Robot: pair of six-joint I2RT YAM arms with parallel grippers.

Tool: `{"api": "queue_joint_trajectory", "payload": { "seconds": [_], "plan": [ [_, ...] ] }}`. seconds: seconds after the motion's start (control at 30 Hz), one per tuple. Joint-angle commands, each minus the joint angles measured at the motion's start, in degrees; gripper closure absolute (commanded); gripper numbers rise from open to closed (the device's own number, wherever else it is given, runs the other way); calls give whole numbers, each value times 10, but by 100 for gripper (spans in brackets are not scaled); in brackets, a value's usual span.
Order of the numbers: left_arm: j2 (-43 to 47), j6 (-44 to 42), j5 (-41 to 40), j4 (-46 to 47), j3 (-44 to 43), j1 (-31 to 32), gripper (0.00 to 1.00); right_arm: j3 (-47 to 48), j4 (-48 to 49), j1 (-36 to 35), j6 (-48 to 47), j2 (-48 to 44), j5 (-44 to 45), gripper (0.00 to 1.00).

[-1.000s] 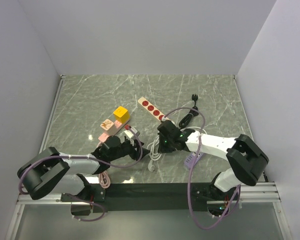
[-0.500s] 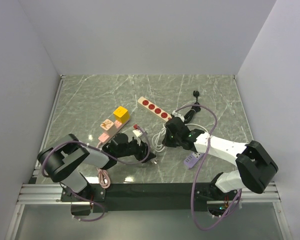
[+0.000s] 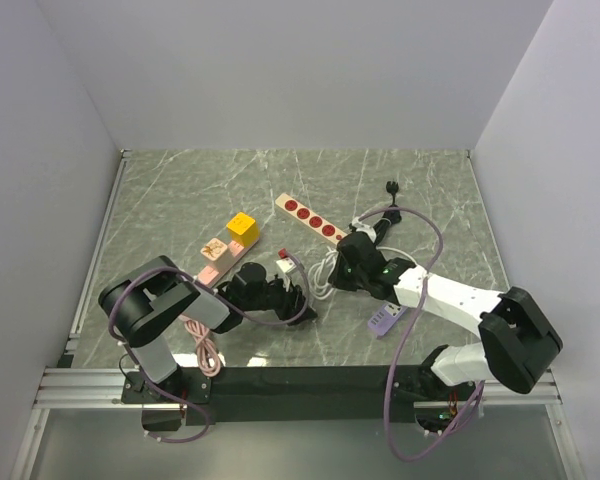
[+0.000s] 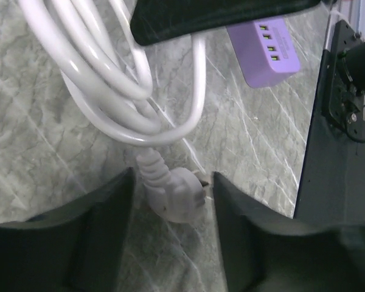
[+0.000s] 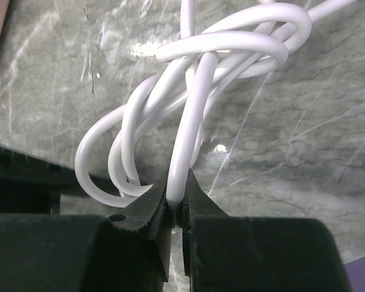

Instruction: Insert the plug

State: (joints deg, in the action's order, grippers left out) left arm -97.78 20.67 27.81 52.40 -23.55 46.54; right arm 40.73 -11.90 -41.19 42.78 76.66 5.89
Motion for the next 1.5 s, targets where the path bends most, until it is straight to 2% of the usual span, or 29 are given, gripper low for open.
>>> {"api": "queue_joint_trajectory", "payload": {
  "seconds": [0.0, 0.03, 0.1, 0.17, 0.23, 0.27, 0.3, 0.37, 0.4, 0.5, 0.53, 0.7, 0.77, 0.9, 1.03, 1.13, 1.23, 1.33, 1.4, 1.47],
  "plan": [
    [-5, -9, 27, 15, -16, 2, 44, -2, 43, 13, 1, -30, 45, 100],
    [-7, -9, 27, 17, -16, 2, 52, -1, 39, 13, 0, -31, 45, 100],
    [-12, -10, 22, 24, -18, 2, 62, -3, 35, 13, -2, -35, 45, 100],
    [-11, -19, 5, 19, -18, 2, 84, -12, 27, 13, -6, -49, 48, 100],
    [-6, -29, -11, 20, -18, 2, 97, -20, 18, 14, -11, -66, 54, 98],
    [-3, -34, -23, 11, -21, 2, 99, -26, 16, 13, -21, -86, 54, 93],
    [1, -39, -31, 3, -25, 2, 99, -28, 13, 13, -26, -99, 51, 80],
    [7, -56, -54, -23, -42, 2, 99, -34, 6, 13, -41, -140, 43, 61],
    [13, -63, -60, -33, -47, 2, 99, -36, 5, 12, -50, -154, 38, 44],
    [27, -93, -79, -76, -68, 2, 99, -28, -18, 12, -86, -210, 22, 25],
    [31, -112, -82, -89, -71, 2, 99, -22, -24, 11, -109, -223, 12, 23],
    [87, -153, -70, -154, -77, 2, 99, -14, -12, 10, -176, -288, -32, 18],
    [122, -158, -66, -164, -63, 3, 99, 0, -12, 9, -174, -277, -29, 17],
    [179, -186, -110, -199, -45, 12, 99, 58, -38, -1, -177, -217, -57, 18],
    [231, -220, -126, -222, -29, 21, 99, 114, -61, -34, -255, -176, -34, 17],
    [286, -231, -123, -235, -18, 38, 99, 93, -19, -35, -305, -184, -56, 16],
    [341, -237, -102, -252, -10, 49, 99, 53, 68, -35, -354, -196, -148, 16],
    [360, -239, -81, -266, -9, 52, 99, 14, 172, -30, -398, -198, -249, 15],
    [370, -241, -63, -273, -10, 58, 99, 6, 215, -19, -422, -179, -289, 15],
    [375, -241, -56, -278, -9, 66, 99, 31, 204, -4, -438, -154, -374, 16]
  ]
}}
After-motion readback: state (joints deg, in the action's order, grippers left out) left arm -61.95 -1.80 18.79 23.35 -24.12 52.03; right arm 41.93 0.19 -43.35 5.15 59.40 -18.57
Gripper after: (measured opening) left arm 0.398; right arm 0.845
